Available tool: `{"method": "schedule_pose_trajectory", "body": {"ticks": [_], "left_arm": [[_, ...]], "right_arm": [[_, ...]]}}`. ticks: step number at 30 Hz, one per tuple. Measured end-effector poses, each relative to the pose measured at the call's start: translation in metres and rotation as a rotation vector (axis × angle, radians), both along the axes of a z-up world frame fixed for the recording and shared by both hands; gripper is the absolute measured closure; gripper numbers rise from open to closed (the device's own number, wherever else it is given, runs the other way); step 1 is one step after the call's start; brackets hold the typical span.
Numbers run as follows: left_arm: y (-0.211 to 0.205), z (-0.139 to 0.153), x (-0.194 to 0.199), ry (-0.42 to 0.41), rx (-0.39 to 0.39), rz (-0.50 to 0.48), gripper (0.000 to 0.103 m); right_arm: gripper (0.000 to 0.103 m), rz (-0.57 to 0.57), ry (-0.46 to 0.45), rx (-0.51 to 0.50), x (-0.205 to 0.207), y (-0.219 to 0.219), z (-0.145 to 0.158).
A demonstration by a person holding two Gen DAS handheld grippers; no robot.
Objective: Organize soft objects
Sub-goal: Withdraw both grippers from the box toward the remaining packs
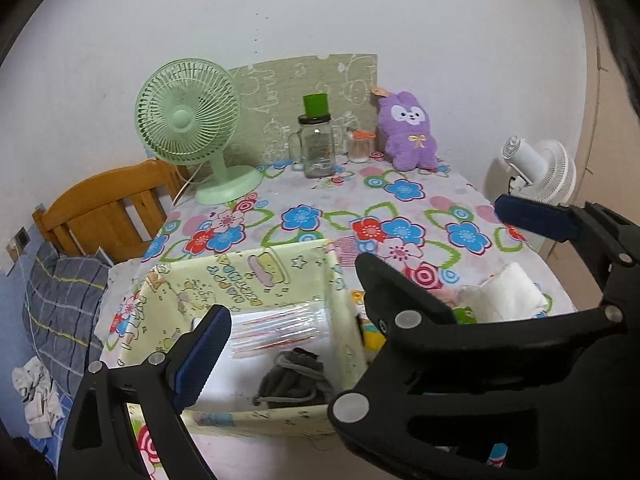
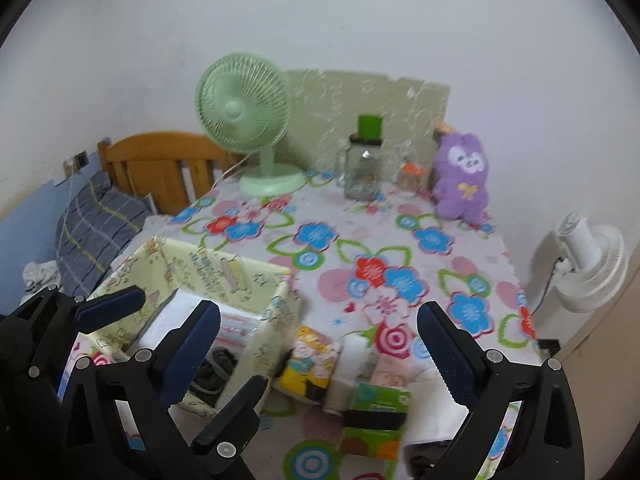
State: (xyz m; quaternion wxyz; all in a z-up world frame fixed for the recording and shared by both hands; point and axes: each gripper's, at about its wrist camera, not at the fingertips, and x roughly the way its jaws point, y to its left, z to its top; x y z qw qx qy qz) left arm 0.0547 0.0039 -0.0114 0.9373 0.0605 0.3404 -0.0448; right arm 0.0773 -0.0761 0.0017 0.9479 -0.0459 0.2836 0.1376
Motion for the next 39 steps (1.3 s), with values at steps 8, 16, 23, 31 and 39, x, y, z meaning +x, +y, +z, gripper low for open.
{"method": "schedule_pose_trajectory", "body": {"ticks": [8,16,23,31,39], "left_arm": [[-0.023,0.005,-0.014,-0.032,-0.004,-0.031,0.007],[-0.048,0.007,-0.019,-0.049,0.001,-0.082,0.007],[-0.068,0.005,-0.022,-0.061,0.004,-0.128,0.007],[-0.085,-0.005,-0.025,-0.067,-0.007,-0.160,0.007],[-0.095,-0.030,-0.023,-0.025,-0.028,-0.158,0.007]], "right_arm": [[0.000,-0.054,-0.025,-0.005,-0.015,-0.023,0.005],[0.000,-0.109,-0.033,-0.012,-0.028,-0.048,0.006],[0.000,-0.151,-0.048,-0.022,-0.034,-0.069,0.004],[0.000,-0.187,-0.047,-0.033,-0.039,-0.087,-0.005],[0.000,-0.188,0.037,0.010,-0.031,-0.103,-0.033]]}}
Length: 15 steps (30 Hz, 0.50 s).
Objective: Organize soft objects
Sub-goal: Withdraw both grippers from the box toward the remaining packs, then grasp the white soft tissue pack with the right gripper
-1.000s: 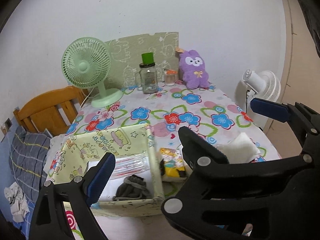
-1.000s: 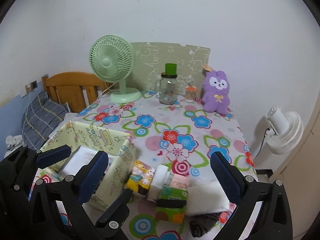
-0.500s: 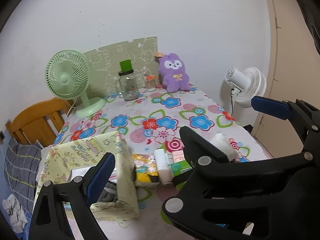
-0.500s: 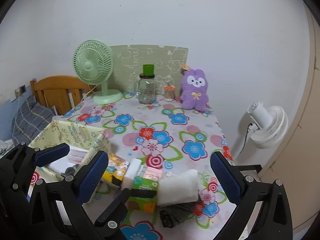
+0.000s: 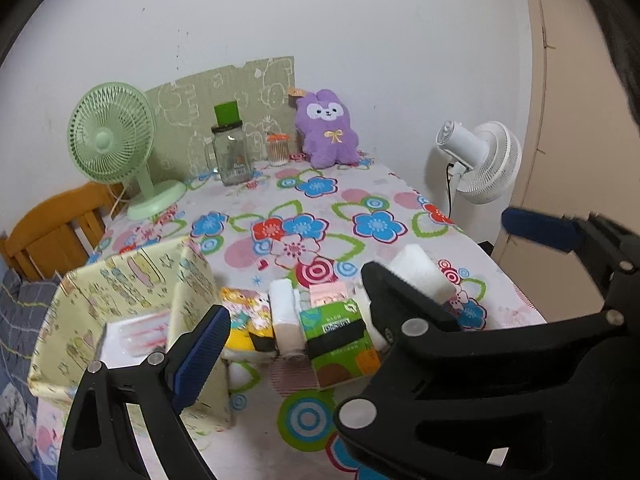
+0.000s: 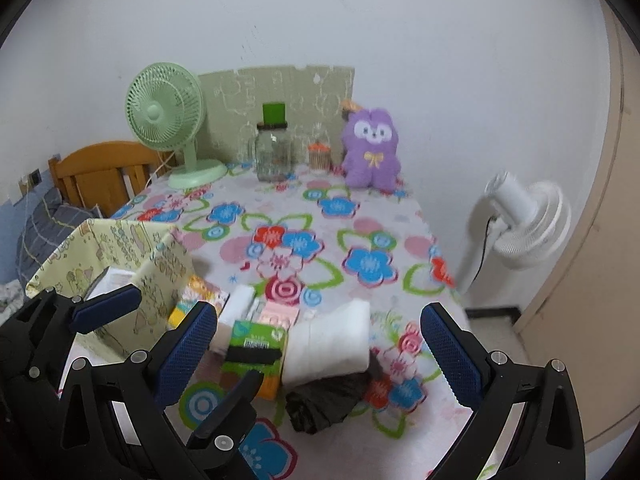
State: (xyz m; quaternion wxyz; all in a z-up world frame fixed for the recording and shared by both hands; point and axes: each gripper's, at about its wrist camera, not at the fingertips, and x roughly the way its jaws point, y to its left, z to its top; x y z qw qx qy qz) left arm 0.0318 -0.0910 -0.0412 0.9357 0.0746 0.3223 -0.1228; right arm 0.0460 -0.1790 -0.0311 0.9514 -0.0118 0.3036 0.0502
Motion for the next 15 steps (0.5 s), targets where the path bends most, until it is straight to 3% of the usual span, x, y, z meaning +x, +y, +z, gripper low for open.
{"method": "schedule_pose_trajectory", "body": {"ticks": [15], "left_arm": [[-0.011,-0.036,0.029,0.121,-0.017,0.021,0.007]], "right_arm": [[0.000,-0.035,0.106,0.071,0.025,-0.021,-0.045]]}}
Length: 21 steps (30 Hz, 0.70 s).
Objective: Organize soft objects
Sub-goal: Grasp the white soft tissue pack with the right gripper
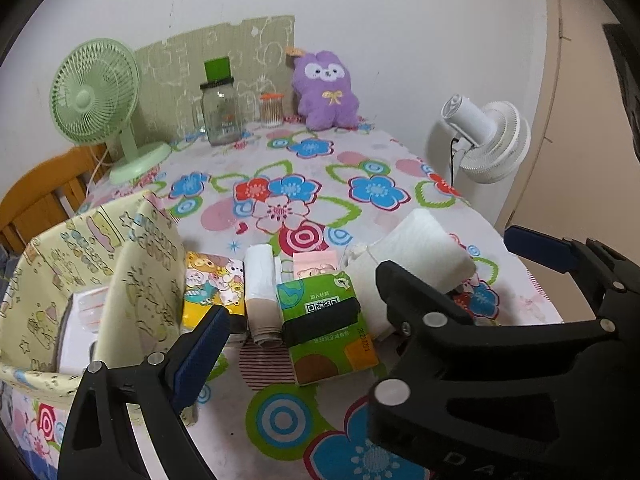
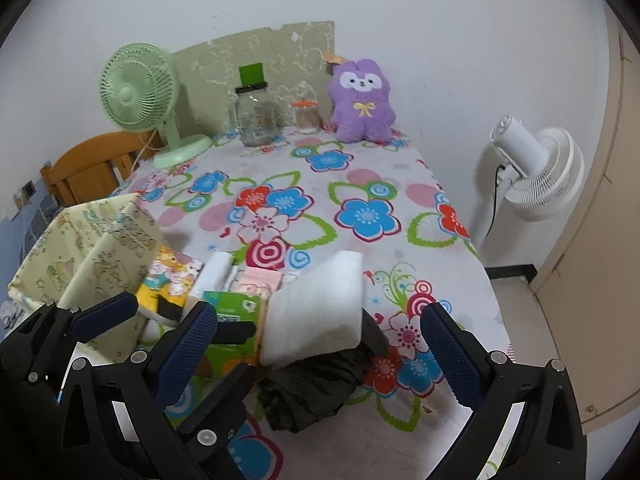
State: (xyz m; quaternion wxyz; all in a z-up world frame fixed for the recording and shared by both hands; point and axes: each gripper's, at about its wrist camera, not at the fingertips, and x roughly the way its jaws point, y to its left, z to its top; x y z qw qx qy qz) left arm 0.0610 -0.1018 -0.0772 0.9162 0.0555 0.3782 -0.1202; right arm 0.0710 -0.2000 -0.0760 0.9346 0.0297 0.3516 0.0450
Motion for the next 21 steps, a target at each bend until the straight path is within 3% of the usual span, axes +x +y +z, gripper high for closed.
{"method": "schedule_pose_trajectory", "body": {"ticks": [8,14,16,21], "left_arm": [[-0.003,-0.017,0.019,0.055,0.015,0.017,0.007],[-0.004,-0.026,0.025,0.083,0.029,0.020,0.007],[-0.005,-0.027,0.025,0.088,0.032,0.018,0.007],[-0.005,-0.026,0.026,0.087,0.031,0.024,0.007]], "right_arm": [[0.008,0.011,0.053,-0.007,0.020,-0.003,-0.017],[0.033,0.039,0.109,0.019,0.031,-0.002,-0.030],[0.049,0.047,0.135,0.029,0.034,-0.001,-0.034],[0.063,0.039,0.132,0.029,0.032,-0.002,-0.035]]}}
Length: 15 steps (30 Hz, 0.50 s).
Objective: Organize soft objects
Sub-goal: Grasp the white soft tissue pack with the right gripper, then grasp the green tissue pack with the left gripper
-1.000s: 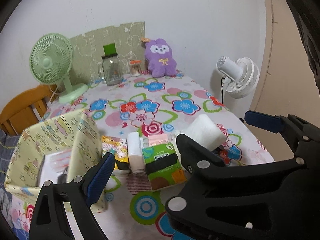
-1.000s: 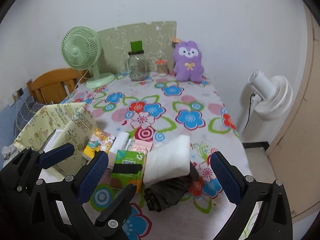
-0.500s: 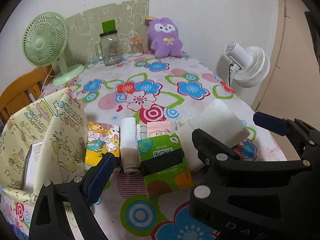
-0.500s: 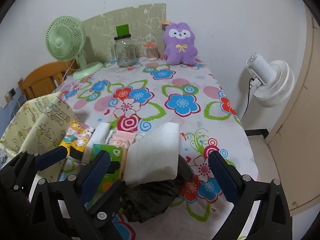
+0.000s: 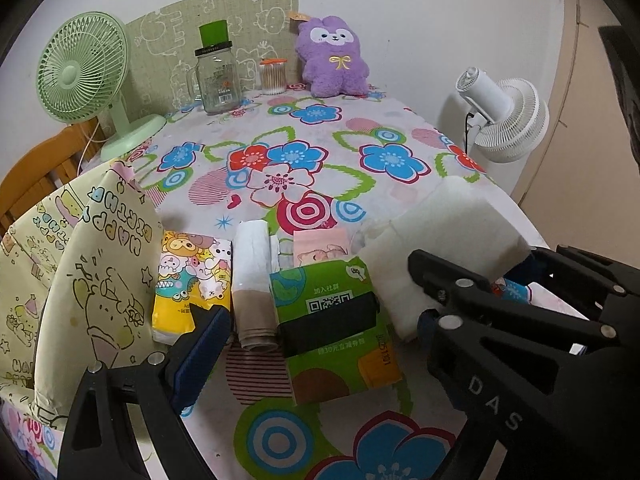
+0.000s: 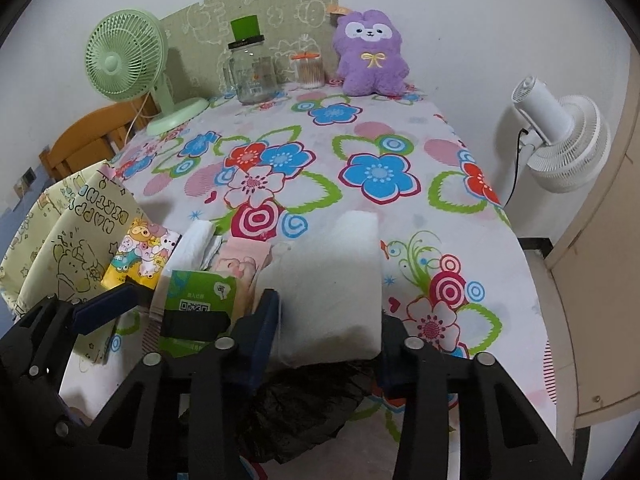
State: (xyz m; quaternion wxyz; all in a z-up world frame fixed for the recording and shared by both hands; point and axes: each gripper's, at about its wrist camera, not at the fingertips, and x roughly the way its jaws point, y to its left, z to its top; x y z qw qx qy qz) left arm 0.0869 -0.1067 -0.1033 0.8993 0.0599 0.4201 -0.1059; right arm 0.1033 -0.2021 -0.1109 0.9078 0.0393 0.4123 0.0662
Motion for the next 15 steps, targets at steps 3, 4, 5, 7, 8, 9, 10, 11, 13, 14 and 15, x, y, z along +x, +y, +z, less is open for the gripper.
{"method": "schedule_pose_trajectory", "body": {"ticks": [3,4,5,7,8,9,10,11,13,14,15], "left_arm": [[0.000,-0.002,0.002,0.005,0.017,0.013,0.007],[0.000,-0.003,0.003,0.007,0.019,0.018,0.008],[0.001,-0.003,0.004,0.008,0.017,0.019,0.008],[0.002,-0.003,0.004,0.009,0.015,0.021,0.009],[0.002,-0.004,0.004,0.010,0.017,0.022,0.012],[0.001,-0.005,0.005,0.013,0.019,0.022,0.013],[0.001,-0.005,0.005,0.017,0.019,0.022,0.018],[0.001,-0.007,0.006,0.026,0.019,0.022,0.023],[0.001,-0.011,0.009,0.050,0.020,0.018,0.033],[0.002,-0.013,0.011,0.066,0.011,0.012,0.041],[0.002,-0.013,0.011,0.071,0.006,0.011,0.045]], "right_arm": [[0.071,-0.006,-0.023,0.002,-0.001,0.000,0.003],[0.073,-0.006,-0.031,0.002,-0.002,0.000,0.004],[0.073,-0.007,-0.039,-0.002,-0.003,0.000,0.005],[0.077,-0.011,-0.057,-0.016,-0.004,0.000,0.009],[0.077,-0.016,-0.070,-0.030,-0.005,0.001,0.011],[0.078,-0.019,-0.077,-0.038,-0.005,0.001,0.012],[0.080,-0.022,-0.082,-0.043,-0.005,0.000,0.013],[0.081,-0.026,-0.087,-0.044,-0.005,0.000,0.014],[0.082,-0.029,-0.089,-0.047,-0.004,0.000,0.014],[0.082,-0.030,-0.089,-0.050,-0.004,0.000,0.014],[0.082,-0.029,-0.088,-0.051,-0.004,0.000,0.013]]}}
